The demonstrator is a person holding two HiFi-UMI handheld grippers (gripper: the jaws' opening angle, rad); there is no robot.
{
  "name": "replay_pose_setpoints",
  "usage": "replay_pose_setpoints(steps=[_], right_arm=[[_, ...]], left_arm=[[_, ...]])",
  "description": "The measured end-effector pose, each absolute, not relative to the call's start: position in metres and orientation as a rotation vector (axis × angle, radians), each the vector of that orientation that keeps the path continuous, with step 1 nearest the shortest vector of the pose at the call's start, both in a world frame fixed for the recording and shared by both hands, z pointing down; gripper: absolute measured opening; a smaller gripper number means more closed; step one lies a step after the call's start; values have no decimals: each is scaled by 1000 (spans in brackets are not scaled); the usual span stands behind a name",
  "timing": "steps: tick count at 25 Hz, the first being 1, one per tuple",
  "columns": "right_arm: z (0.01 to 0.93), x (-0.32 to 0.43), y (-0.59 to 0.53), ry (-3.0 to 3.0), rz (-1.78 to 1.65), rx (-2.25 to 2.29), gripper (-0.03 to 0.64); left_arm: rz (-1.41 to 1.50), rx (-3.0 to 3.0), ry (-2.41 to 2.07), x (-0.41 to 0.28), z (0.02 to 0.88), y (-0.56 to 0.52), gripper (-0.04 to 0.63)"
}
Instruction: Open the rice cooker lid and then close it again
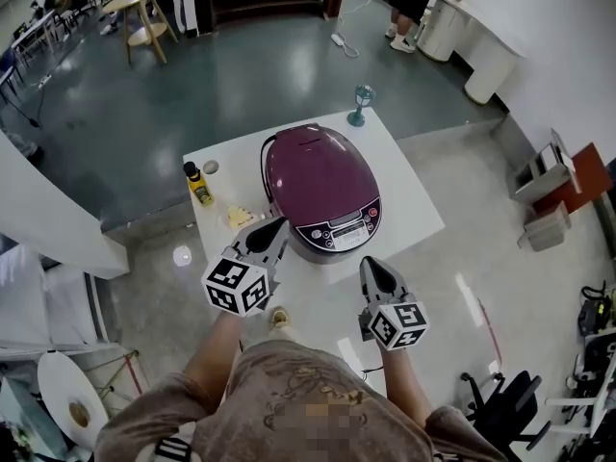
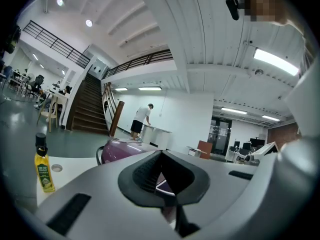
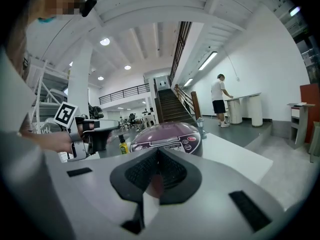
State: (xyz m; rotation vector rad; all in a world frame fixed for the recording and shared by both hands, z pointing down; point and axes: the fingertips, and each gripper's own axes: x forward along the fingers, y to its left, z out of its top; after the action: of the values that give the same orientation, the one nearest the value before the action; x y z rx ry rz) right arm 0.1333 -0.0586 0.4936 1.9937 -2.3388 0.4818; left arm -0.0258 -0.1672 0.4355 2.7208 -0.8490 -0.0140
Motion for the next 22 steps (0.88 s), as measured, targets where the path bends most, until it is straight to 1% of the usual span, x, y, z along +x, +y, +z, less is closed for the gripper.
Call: replay_pose_setpoints(steps=[13,22], right_arm=[[480,149,-120,-2346,439,1972,3],[470,157,-152,-2422,428,1849,3]], left_arm=[[-2,2733,-790,-4,437,-223,20],[30,2701,-869,1,447,-239,20]])
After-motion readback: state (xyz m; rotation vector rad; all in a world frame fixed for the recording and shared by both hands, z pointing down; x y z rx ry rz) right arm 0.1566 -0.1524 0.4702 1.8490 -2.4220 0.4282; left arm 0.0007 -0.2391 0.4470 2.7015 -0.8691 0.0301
